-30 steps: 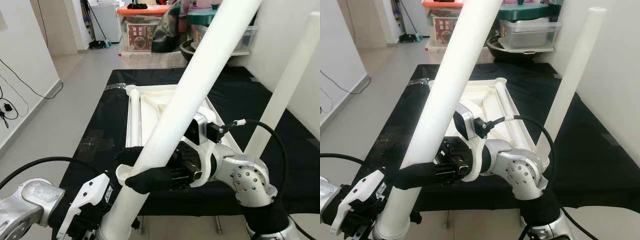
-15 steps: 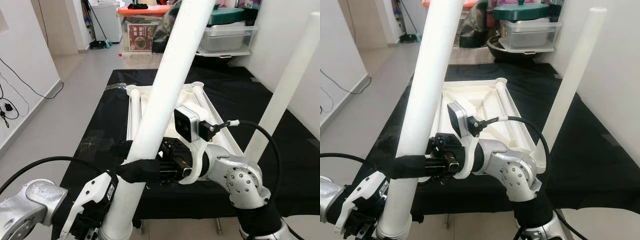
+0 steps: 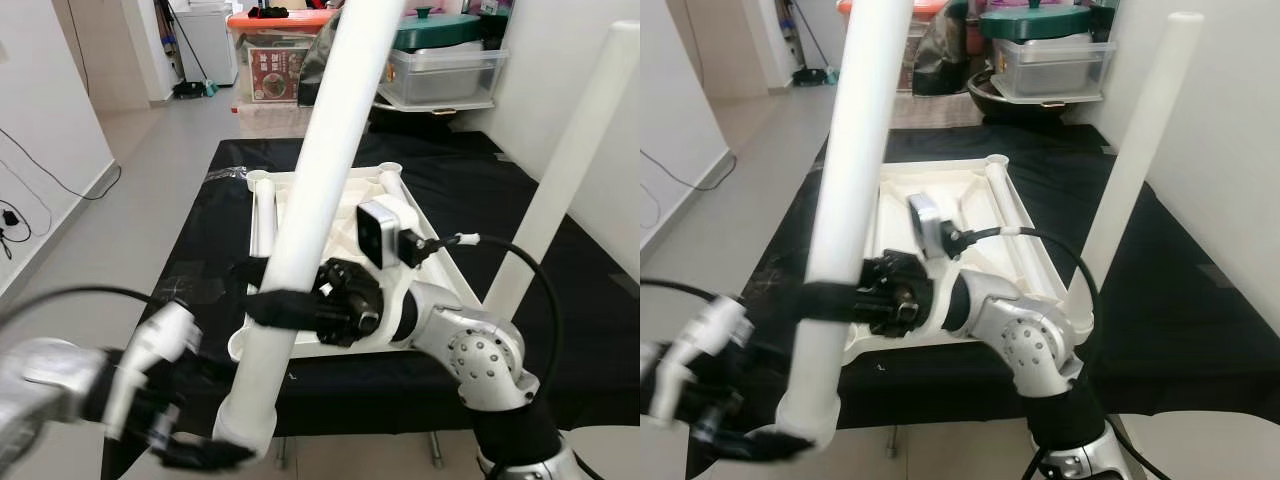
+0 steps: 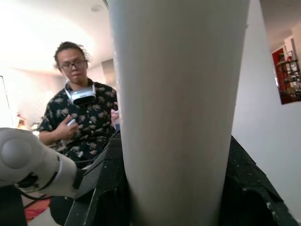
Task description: Building children table
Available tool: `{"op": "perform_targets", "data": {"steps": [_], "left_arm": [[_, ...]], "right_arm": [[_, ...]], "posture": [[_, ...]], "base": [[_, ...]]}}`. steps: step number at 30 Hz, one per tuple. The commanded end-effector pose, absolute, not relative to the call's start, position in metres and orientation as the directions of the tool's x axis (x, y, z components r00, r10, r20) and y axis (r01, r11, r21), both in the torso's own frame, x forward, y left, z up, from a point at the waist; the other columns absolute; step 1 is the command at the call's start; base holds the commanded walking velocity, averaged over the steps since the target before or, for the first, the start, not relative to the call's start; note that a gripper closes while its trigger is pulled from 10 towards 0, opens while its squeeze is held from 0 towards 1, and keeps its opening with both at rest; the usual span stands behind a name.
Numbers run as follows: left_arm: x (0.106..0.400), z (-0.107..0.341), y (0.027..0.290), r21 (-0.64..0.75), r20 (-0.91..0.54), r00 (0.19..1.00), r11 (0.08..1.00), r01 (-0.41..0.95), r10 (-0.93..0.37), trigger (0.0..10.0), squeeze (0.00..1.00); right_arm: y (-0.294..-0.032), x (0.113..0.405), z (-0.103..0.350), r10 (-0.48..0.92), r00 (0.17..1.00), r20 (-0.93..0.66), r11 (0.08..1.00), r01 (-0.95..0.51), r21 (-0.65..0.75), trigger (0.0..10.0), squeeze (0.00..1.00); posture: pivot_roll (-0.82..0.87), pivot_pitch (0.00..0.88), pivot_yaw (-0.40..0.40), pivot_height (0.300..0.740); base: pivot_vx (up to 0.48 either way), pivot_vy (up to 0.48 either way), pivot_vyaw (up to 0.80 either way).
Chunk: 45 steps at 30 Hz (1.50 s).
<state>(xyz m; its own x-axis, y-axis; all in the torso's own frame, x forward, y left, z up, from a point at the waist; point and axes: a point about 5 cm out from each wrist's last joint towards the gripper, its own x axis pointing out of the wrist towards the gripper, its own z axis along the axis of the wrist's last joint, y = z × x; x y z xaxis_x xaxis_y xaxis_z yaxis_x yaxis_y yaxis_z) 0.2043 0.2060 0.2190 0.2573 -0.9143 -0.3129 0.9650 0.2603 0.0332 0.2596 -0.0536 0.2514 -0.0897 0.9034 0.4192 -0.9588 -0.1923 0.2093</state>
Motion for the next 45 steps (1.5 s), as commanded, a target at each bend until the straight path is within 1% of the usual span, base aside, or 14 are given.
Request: {"op": "perform_targets", "data": {"steps": [1,3,6,8,10,11,13,14,15,17,19,21,34,45], "left_arm": [[0.203,0.227,0.212,0.053,-0.309,0.302,0.301,0.952,-0.902,10.0,0.00],[0.195,0.235,0.211,0.092,-0.282,0.342,0.329,0.940,-0.896,10.0,0.00],[0.185,0.242,0.208,0.132,-0.239,0.387,0.365,0.922,-0.891,10.0,0.00],[0.184,0.243,0.208,0.135,-0.227,0.399,0.377,0.916,-0.888,10.0,0.00],[0.183,0.246,0.210,0.142,-0.194,0.441,0.420,0.896,-0.876,10.0,0.00],[0.183,0.246,0.210,0.142,-0.194,0.441,0.420,0.896,-0.876,10.0,0.00],[0.190,0.240,0.221,0.155,-0.178,0.554,0.532,0.832,-0.813,10.0,0.00],[0.190,0.240,0.221,0.155,-0.178,0.554,0.532,0.832,-0.813,10.0,0.00],[0.207,0.211,0.242,0.167,-0.243,0.736,0.721,0.673,-0.631,10.0,0.00],[0.207,0.211,0.242,0.167,-0.243,0.736,0.721,0.673,-0.631,10.0,0.00],[0.222,0.171,0.250,0.212,-0.339,0.848,0.845,0.490,-0.407,10.0,0.00],[0.229,0.144,0.245,0.255,-0.401,0.867,0.874,0.414,-0.294,10.0,0.00],[0.239,0.121,0.205,0.252,-0.403,0.862,0.869,0.427,-0.307,10.0,0.00],[0.265,0.149,0.191,0.356,-0.156,0.940,0.871,0.339,-0.302,10.0,0.00]], "right_arm": [[-0.054,0.269,0.251,0.913,-0.035,0.407,-0.132,-0.968,0.212,0.0,0.00],[-0.060,0.288,0.248,0.916,0.101,0.389,0.005,-0.971,0.239,0.0,0.00],[-0.066,0.307,0.248,0.898,0.224,0.378,0.126,-0.956,0.267,0.0,0.00],[-0.067,0.310,0.248,0.892,0.247,0.378,0.149,-0.952,0.269,0.0,0.00],[-0.073,0.330,0.253,0.846,0.389,0.365,0.300,-0.913,0.277,0.0,0.00],[-0.073,0.330,0.253,0.846,0.389,0.365,0.300,-0.913,0.277,0.0,0.00],[-0.087,0.361,0.258,0.720,0.616,0.318,0.531,-0.785,0.319,0.0,0.00],[-0.087,0.361,0.258,0.720,0.616,0.318,0.531,-0.785,0.319,0.0,0.00],[-0.111,0.386,0.271,0.503,0.809,0.304,0.723,-0.586,0.366,0.0,0.00],[-0.111,0.386,0.271,0.503,0.809,0.304,0.723,-0.586,0.366,0.0,0.00],[-0.127,0.394,0.290,0.342,0.876,0.340,0.787,-0.465,0.406,0.0,0.00],[-0.129,0.393,0.300,0.288,0.888,0.360,0.799,-0.430,0.421,0.0,0.00],[-0.112,0.390,0.303,0.261,0.886,0.384,0.776,-0.429,0.462,0.0,0.00],[-0.102,0.388,0.296,0.249,0.894,0.373,0.773,-0.415,0.479,0.0,0.00]], "posture": [[0.11,0.000,-0.008,0.740],[0.12,0.000,-0.016,0.740],[0.13,0.000,-0.023,0.740],[0.13,0.000,-0.023,0.740],[0.13,0.000,-0.028,0.740],[0.13,0.000,-0.028,0.740],[0.14,0.000,-0.024,0.740],[0.14,0.000,-0.024,0.740],[0.13,0.000,-0.022,0.740],[0.13,0.000,-0.022,0.740],[0.13,0.000,-0.024,0.740],[0.13,0.000,-0.024,0.740],[0.12,0.000,-0.012,0.740],[0.11,0.000,-0.001,0.740]], "base": [[0.000,0.000,0.00],[0.000,0.000,0.00],[0.000,0.000,0.00],[0.000,0.000,0.00],[0.000,0.000,0.00],[0.000,0.000,0.00],[0.000,0.000,0.00],[0.000,0.000,0.00],[0.000,0.000,0.00],[0.000,0.000,0.00],[0.000,0.000,0.00],[0.000,0.000,0.00],[0.000,0.000,0.00],[0.000,0.000,0.00]]}}
